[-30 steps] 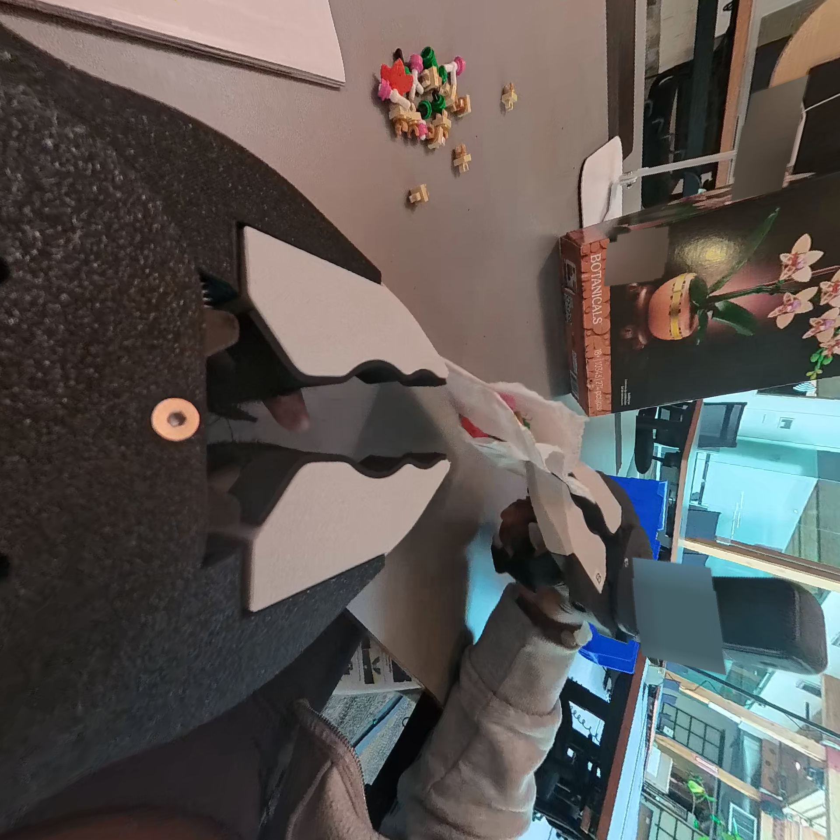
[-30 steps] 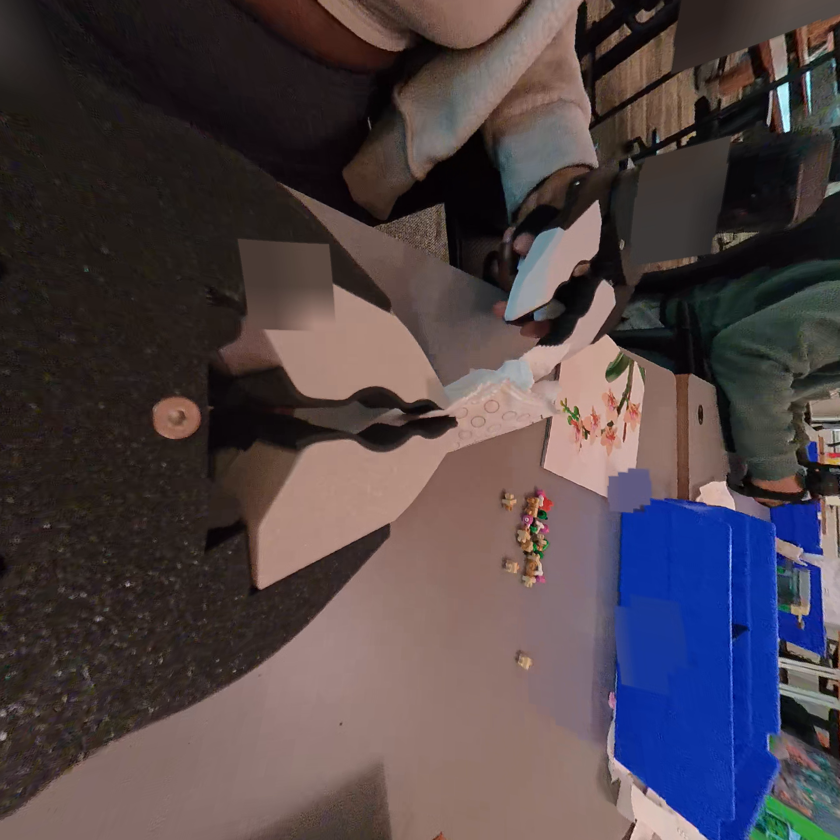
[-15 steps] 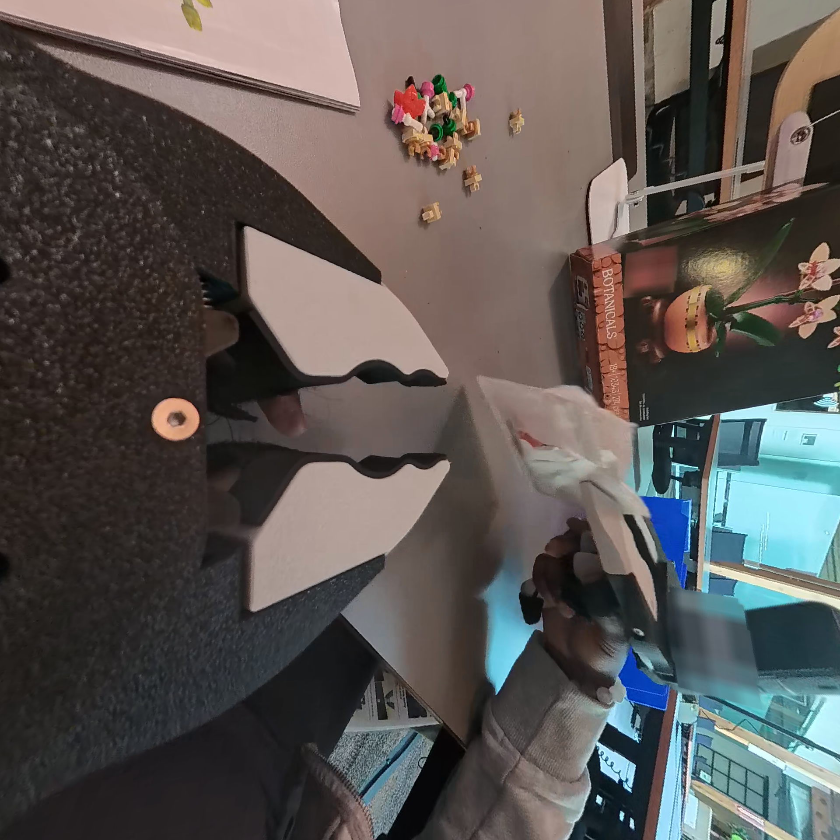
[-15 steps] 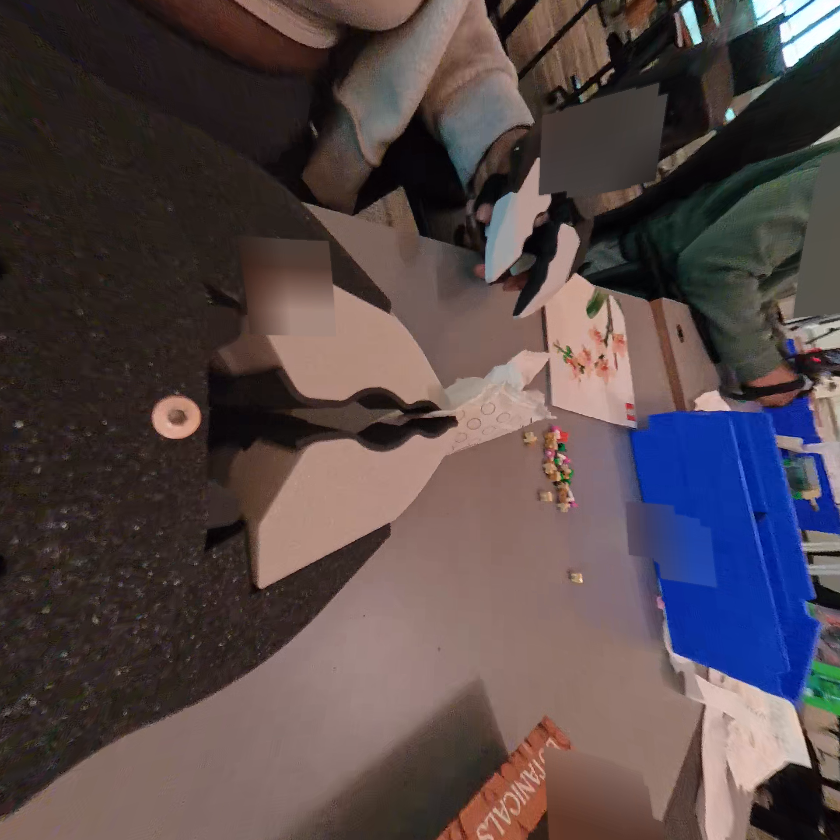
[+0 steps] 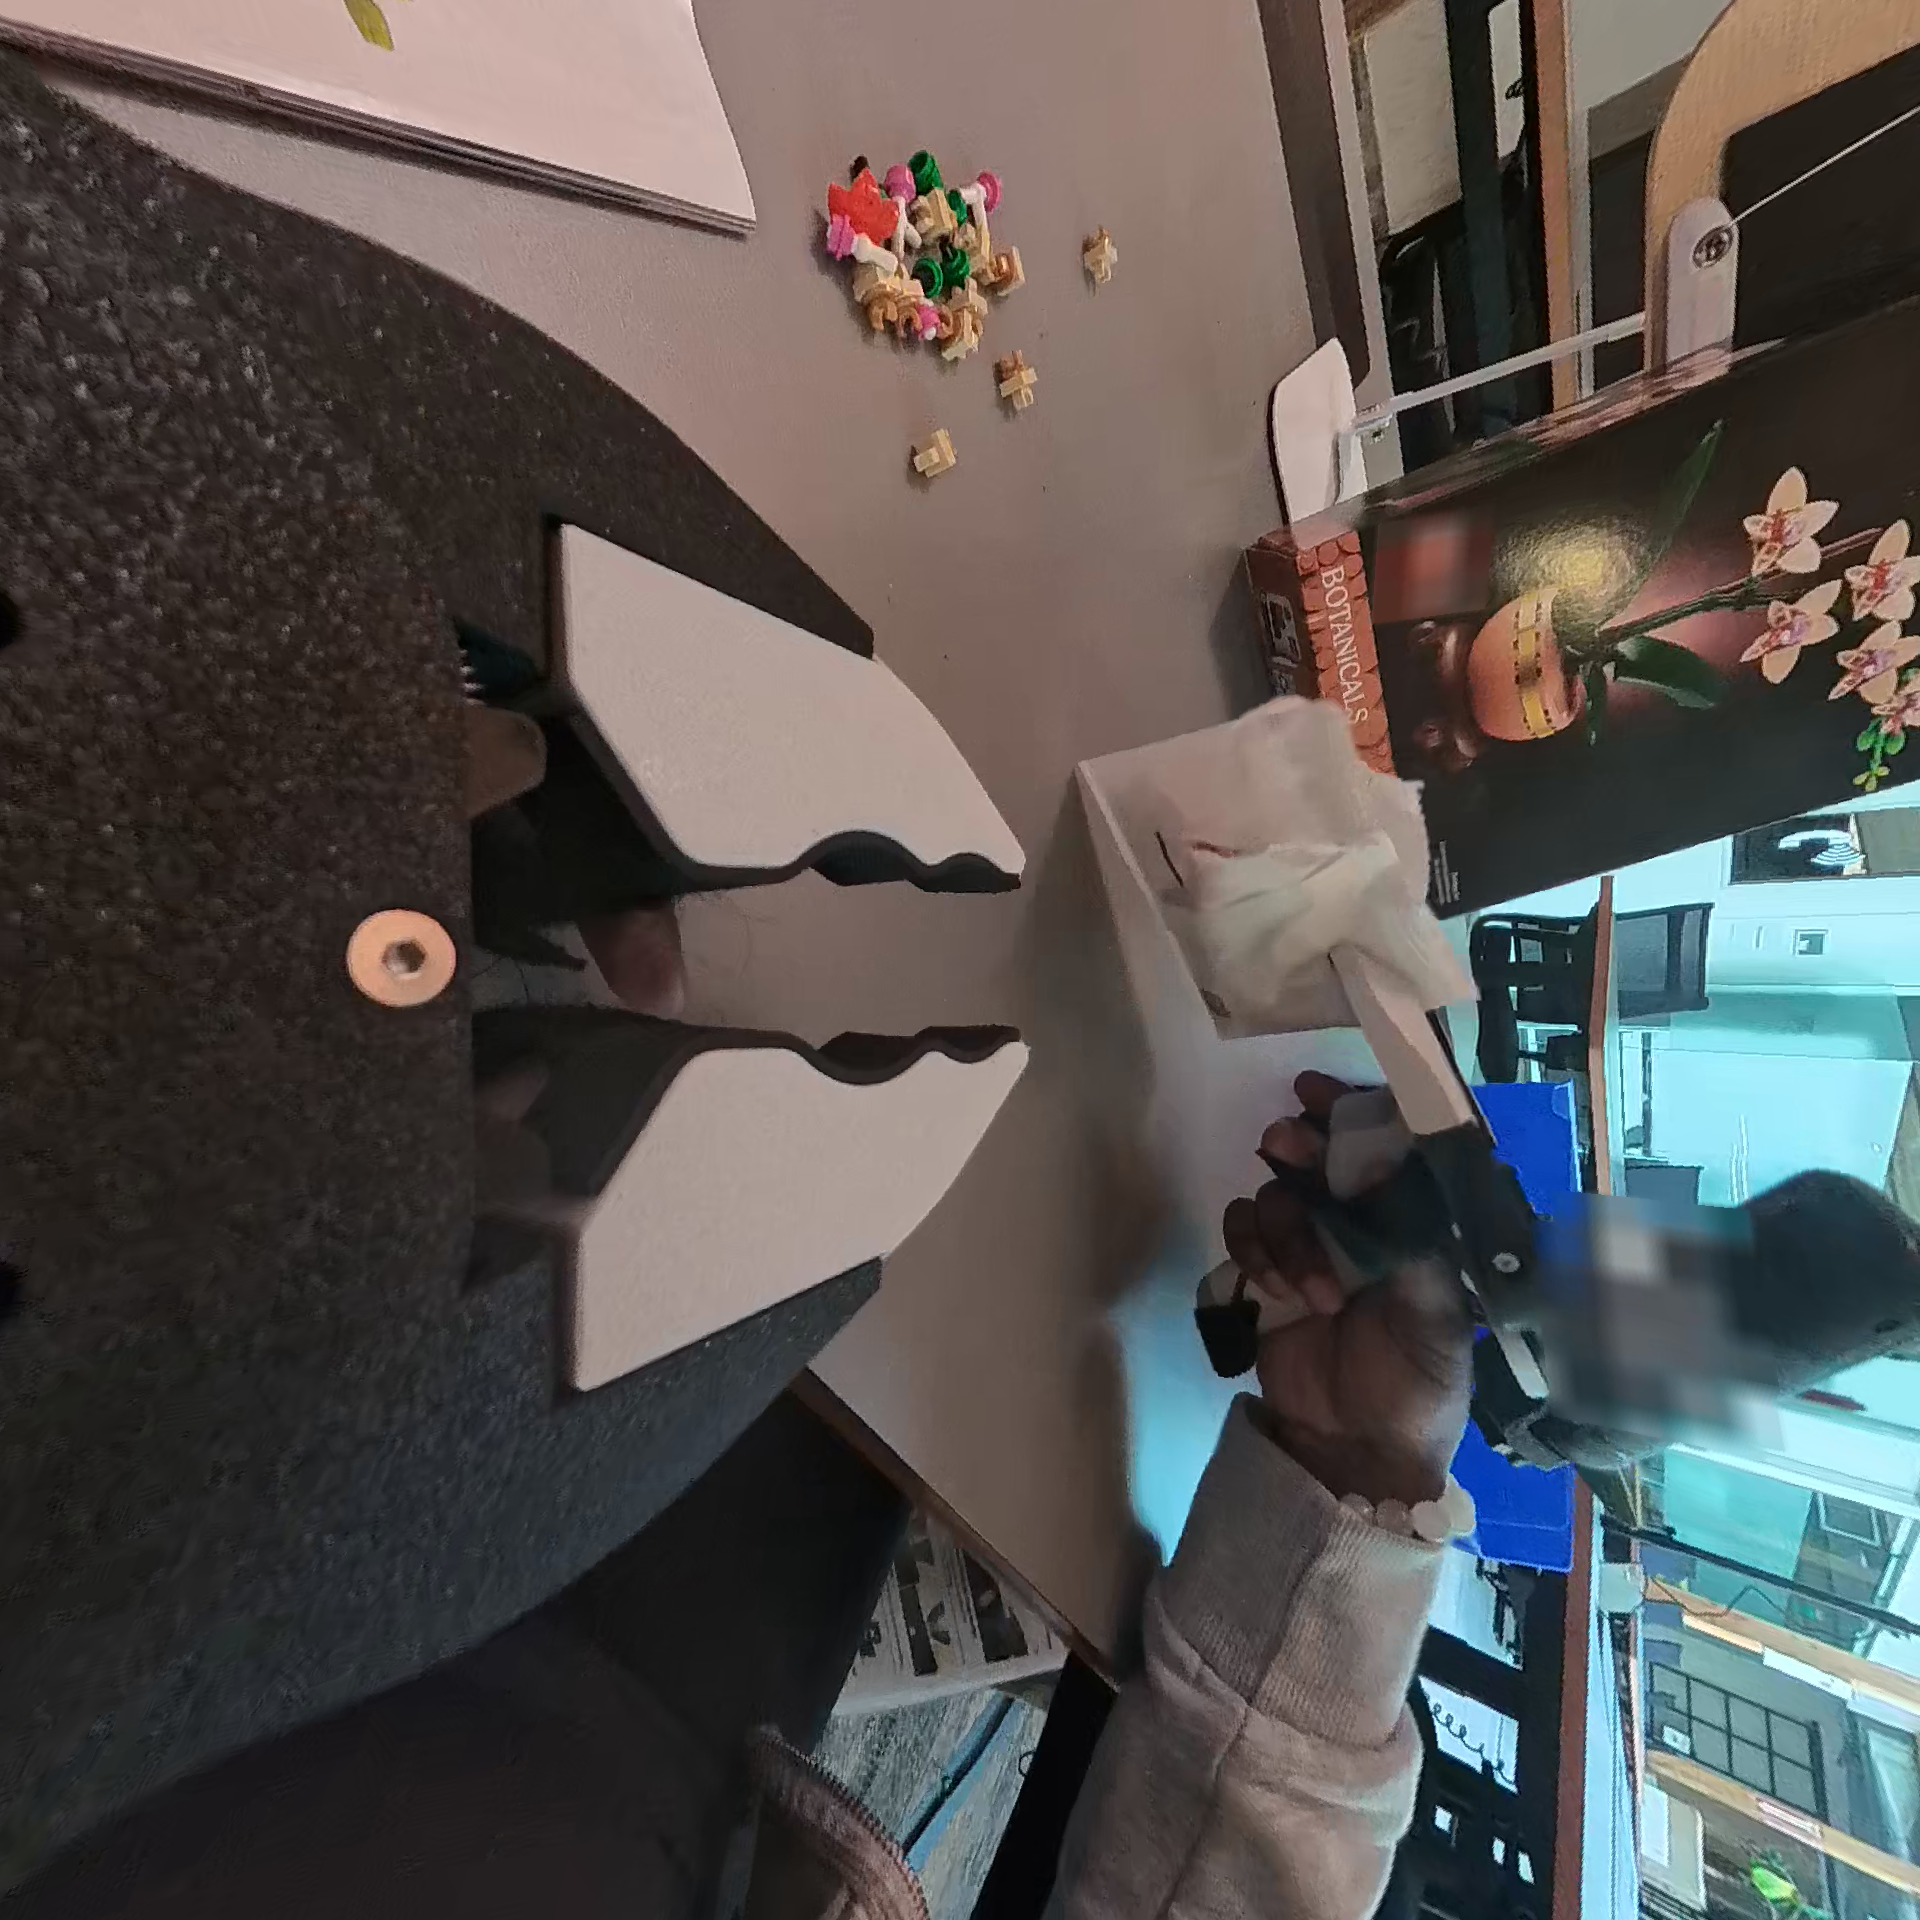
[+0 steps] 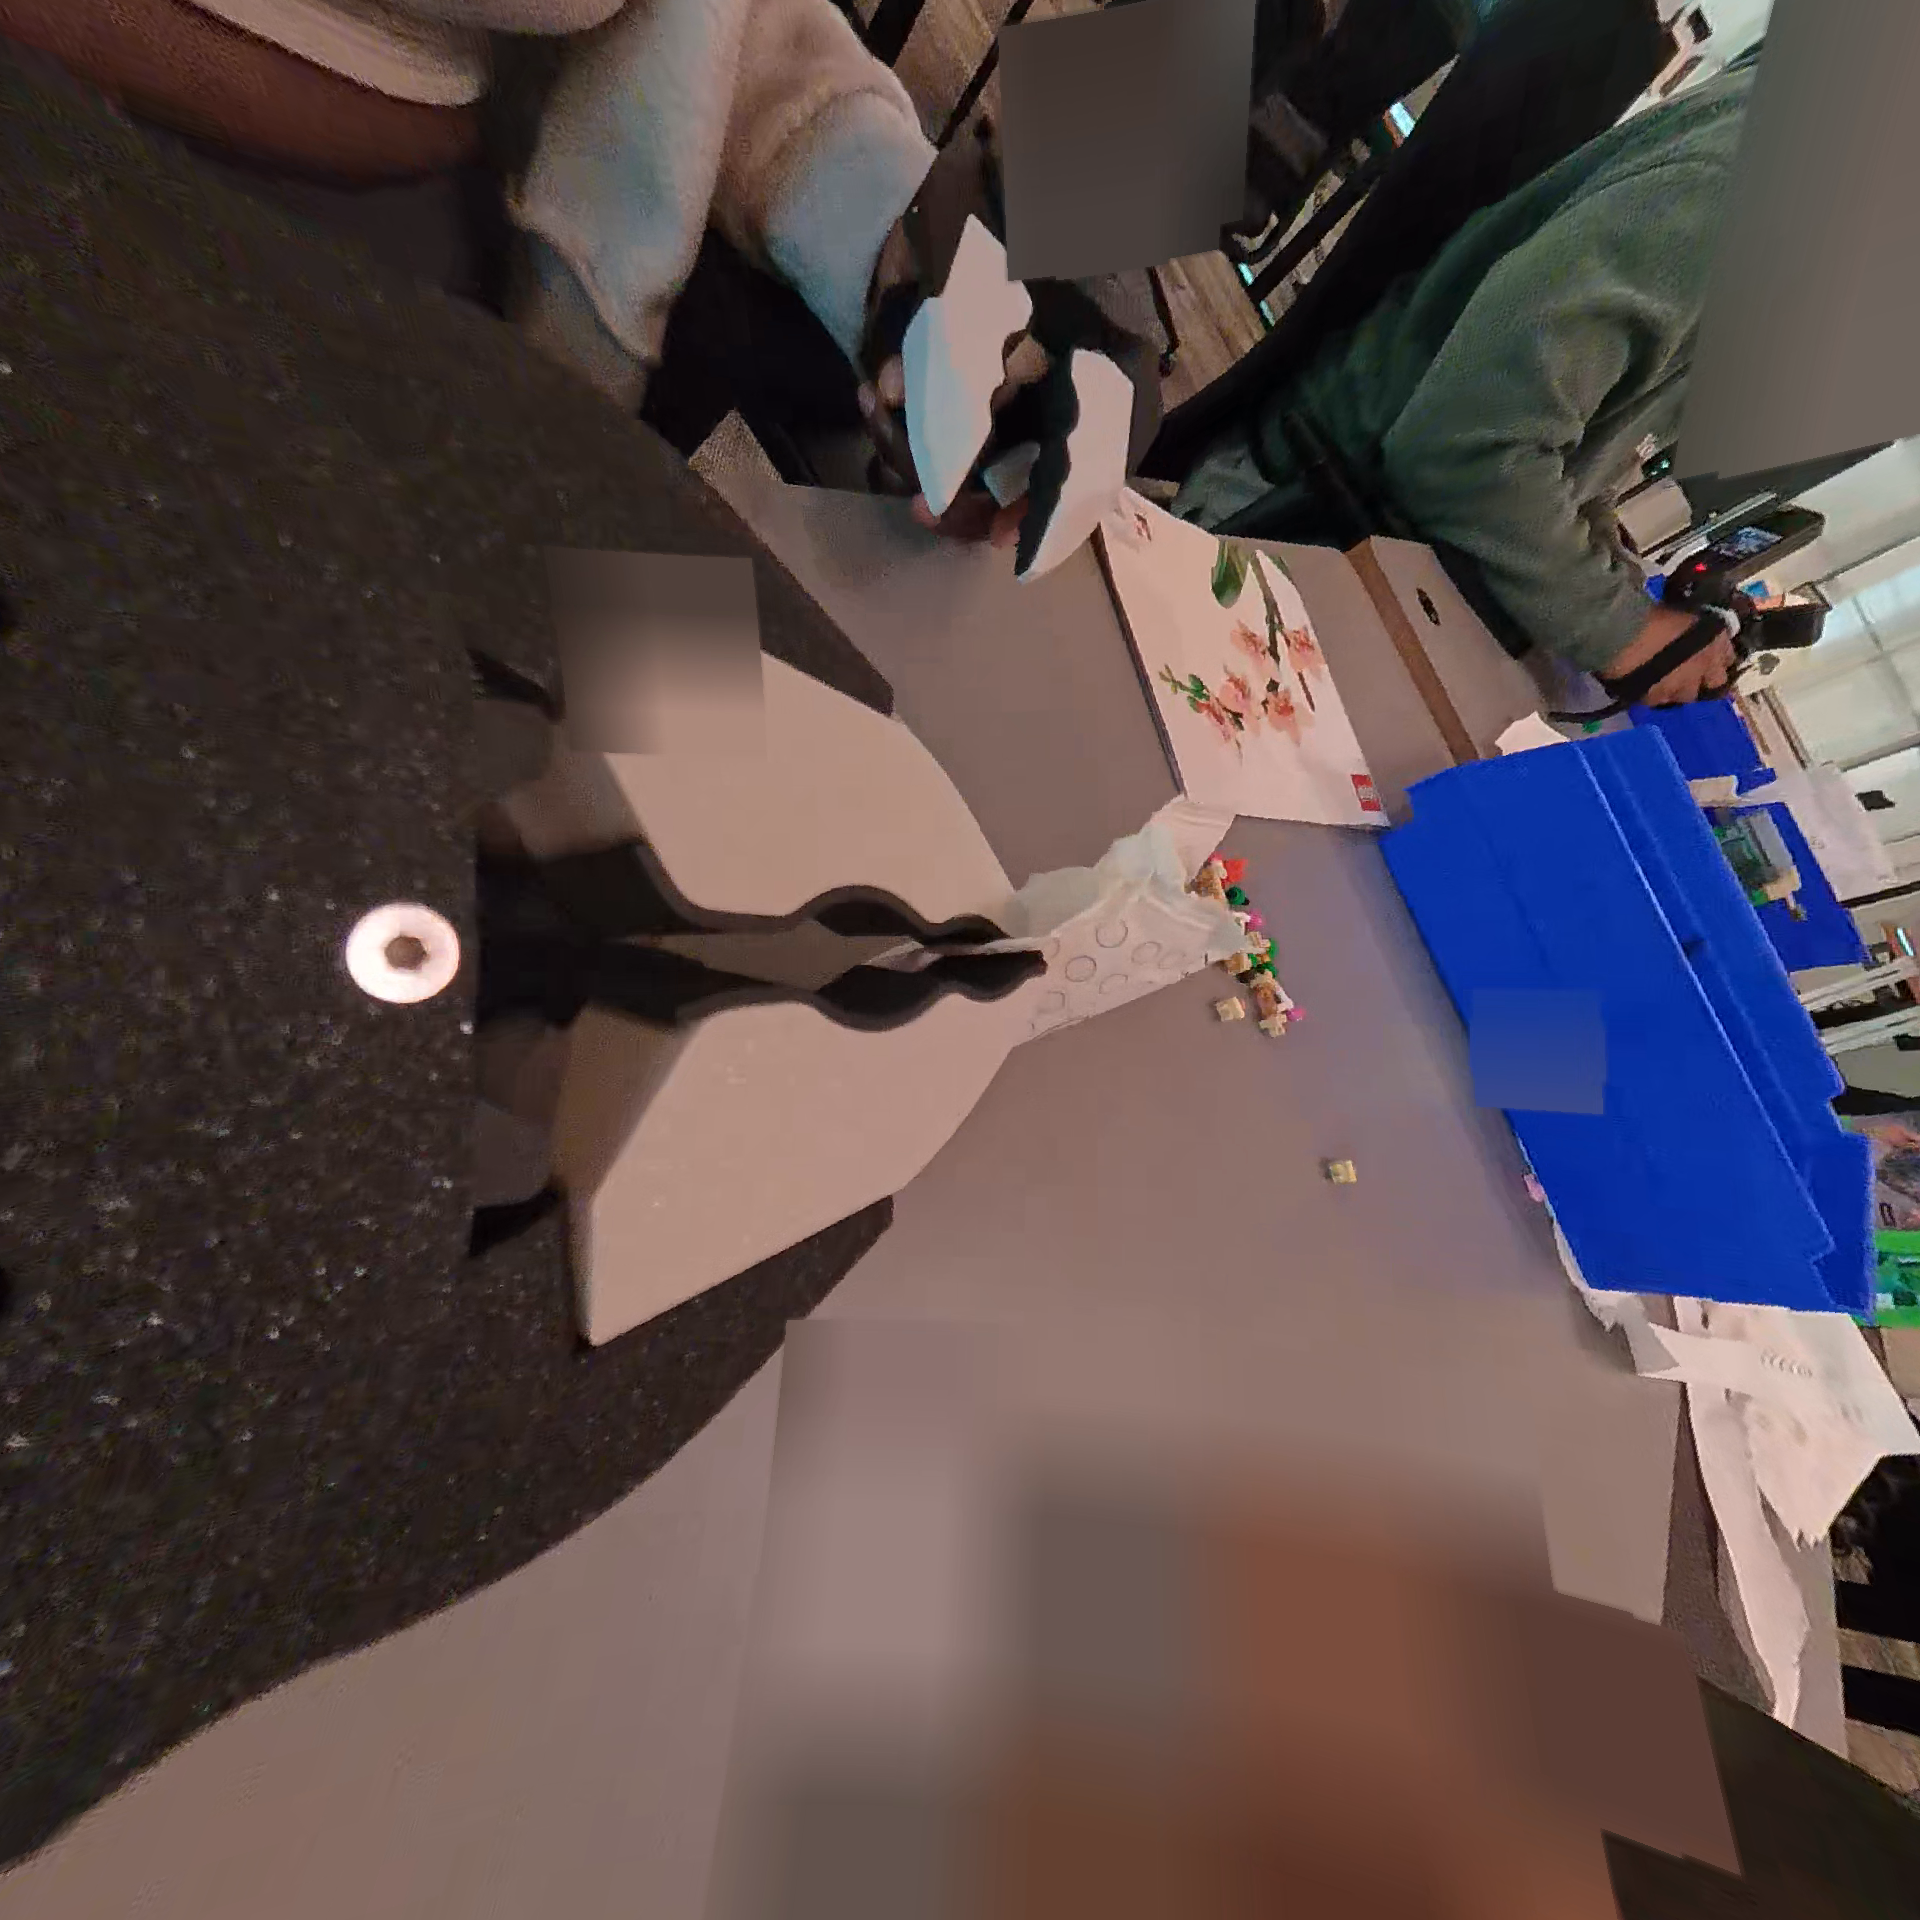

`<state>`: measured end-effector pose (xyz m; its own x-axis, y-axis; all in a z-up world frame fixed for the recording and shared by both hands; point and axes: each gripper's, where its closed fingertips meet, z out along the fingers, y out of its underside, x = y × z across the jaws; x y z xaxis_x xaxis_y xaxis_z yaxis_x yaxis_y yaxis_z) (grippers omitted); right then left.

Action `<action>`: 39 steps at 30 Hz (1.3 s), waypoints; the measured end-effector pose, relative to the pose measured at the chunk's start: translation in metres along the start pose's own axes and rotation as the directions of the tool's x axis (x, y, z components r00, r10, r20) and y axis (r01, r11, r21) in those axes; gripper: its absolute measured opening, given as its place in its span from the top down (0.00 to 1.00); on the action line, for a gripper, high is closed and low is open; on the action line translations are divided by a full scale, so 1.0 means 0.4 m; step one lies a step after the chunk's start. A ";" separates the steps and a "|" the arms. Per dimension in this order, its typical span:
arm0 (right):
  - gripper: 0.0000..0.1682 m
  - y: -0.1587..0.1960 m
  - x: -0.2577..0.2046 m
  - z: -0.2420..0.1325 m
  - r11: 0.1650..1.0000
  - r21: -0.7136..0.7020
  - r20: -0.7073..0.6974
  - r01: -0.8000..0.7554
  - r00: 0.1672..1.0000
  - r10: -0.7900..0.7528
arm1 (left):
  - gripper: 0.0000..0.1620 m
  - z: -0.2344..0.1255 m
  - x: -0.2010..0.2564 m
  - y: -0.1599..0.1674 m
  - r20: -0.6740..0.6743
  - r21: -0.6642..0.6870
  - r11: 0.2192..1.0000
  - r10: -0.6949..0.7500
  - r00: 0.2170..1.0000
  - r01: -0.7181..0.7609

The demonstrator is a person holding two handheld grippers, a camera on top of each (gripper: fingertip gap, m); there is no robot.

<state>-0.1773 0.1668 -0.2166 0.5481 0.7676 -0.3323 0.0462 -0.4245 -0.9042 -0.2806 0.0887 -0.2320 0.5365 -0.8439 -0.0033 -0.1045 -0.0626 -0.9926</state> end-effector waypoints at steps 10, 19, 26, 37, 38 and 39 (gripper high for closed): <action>1.00 -0.045 0.020 0.049 0.996 0.057 -0.018 -0.072 0.997 0.073 | 0.86 -0.004 0.006 0.000 0.002 0.006 0.999 0.053 0.999 -0.053; 1.00 -0.087 0.015 0.070 0.995 0.075 0.029 -0.064 0.998 0.062 | 0.83 -0.058 -0.117 -0.093 0.162 0.037 0.995 0.085 0.983 -0.093; 1.00 -0.070 0.002 0.067 0.995 0.066 0.088 -0.079 0.993 0.073 | 0.84 -0.054 -0.437 -0.131 0.434 -0.240 0.959 0.242 0.868 -0.148; 1.00 -0.103 -0.020 0.018 0.971 0.140 0.207 -0.196 0.964 0.165 | 1.00 0.216 -0.956 0.023 0.335 -0.886 0.464 0.647 0.685 -0.005; 1.00 -0.110 -0.018 0.012 0.967 0.153 0.209 -0.201 0.963 0.167 | 1.00 0.226 -0.973 0.037 0.313 -0.907 0.422 0.662 0.681 0.006; 1.00 -0.117 -0.016 0.007 0.964 0.165 0.212 -0.209 0.962 0.172 | 1.00 0.232 -0.988 0.048 0.289 -0.925 0.379 0.685 0.669 0.012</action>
<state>-0.1854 0.1831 -0.1729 0.3584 0.7670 -0.5323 -0.2074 -0.4905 -0.8464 -0.4171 0.4704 -0.2610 0.5292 -0.4538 -0.7170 -0.8082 -0.5268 -0.2632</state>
